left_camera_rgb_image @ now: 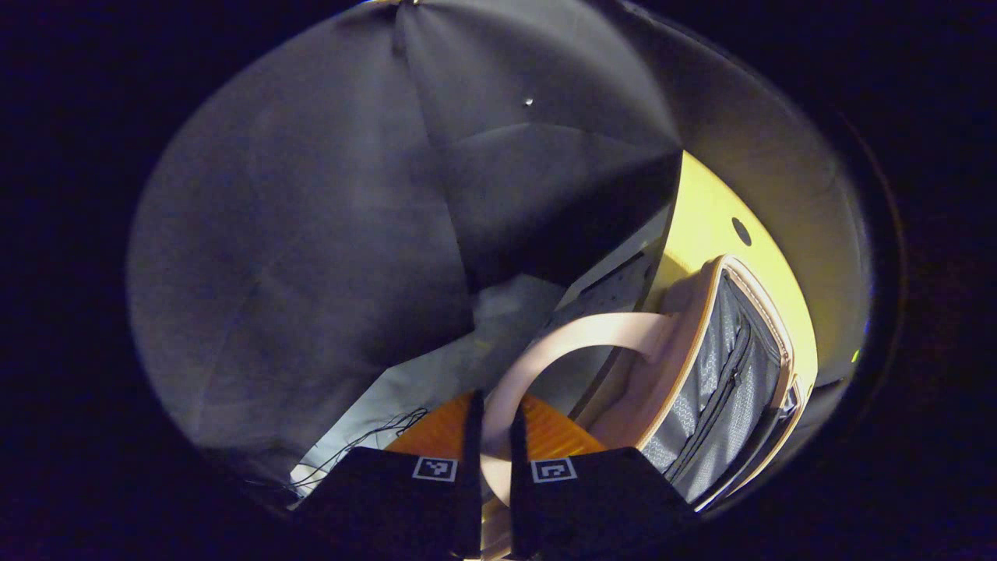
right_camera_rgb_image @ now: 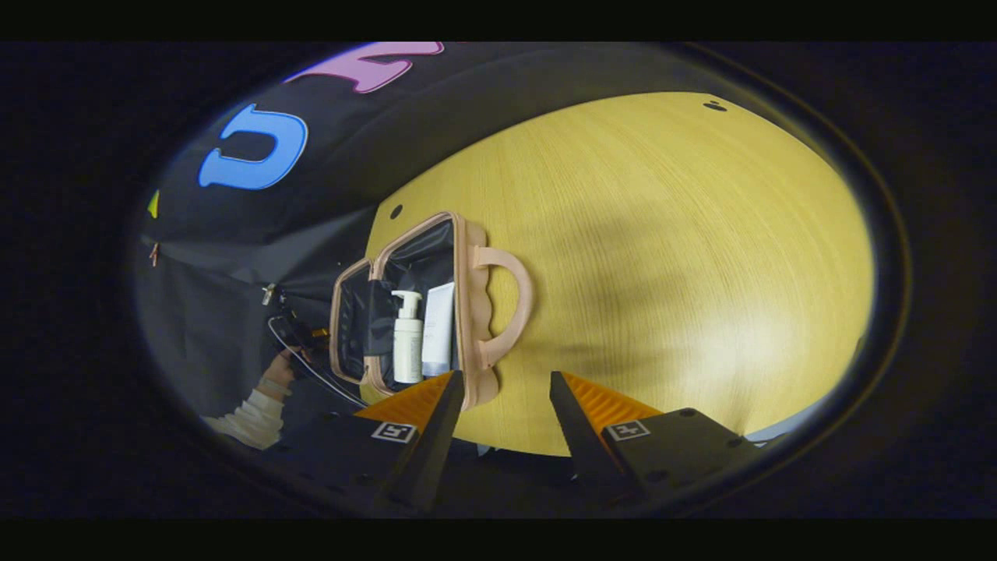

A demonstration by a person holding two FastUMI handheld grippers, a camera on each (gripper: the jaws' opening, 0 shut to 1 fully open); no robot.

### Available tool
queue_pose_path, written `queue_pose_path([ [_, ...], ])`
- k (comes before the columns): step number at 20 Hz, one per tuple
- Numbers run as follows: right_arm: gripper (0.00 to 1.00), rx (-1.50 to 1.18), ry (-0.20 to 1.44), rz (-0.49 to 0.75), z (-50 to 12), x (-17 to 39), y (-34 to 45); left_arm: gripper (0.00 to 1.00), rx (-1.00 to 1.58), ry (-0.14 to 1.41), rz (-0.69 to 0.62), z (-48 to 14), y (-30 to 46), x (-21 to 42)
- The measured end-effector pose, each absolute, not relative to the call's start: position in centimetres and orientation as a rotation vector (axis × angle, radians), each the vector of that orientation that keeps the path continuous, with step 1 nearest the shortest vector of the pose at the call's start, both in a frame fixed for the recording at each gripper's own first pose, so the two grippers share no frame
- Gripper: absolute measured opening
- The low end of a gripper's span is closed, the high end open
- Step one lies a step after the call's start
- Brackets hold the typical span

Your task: First open the suitcase, pack the skin care products into it, and then close the suitcase.

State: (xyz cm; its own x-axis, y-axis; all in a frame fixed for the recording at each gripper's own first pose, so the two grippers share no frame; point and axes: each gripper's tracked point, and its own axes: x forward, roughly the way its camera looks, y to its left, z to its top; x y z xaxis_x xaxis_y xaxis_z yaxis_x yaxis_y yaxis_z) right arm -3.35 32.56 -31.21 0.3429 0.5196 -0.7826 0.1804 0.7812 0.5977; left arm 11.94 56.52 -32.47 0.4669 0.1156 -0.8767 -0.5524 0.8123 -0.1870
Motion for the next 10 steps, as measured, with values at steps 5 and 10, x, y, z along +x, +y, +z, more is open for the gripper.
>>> queue_pose_path([
  [5,0.72,0.692,1.187,0.263,-30.2,-3.1,32.4,0.13,-0.492,0.907,0.353,-27.5,55.8,12.1],
  [10,0.72,0.678,1.151,0.312,-29.5,-3.7,32.5,0.09,-0.380,0.788,0.246,-18.4,53.0,11.5],
])
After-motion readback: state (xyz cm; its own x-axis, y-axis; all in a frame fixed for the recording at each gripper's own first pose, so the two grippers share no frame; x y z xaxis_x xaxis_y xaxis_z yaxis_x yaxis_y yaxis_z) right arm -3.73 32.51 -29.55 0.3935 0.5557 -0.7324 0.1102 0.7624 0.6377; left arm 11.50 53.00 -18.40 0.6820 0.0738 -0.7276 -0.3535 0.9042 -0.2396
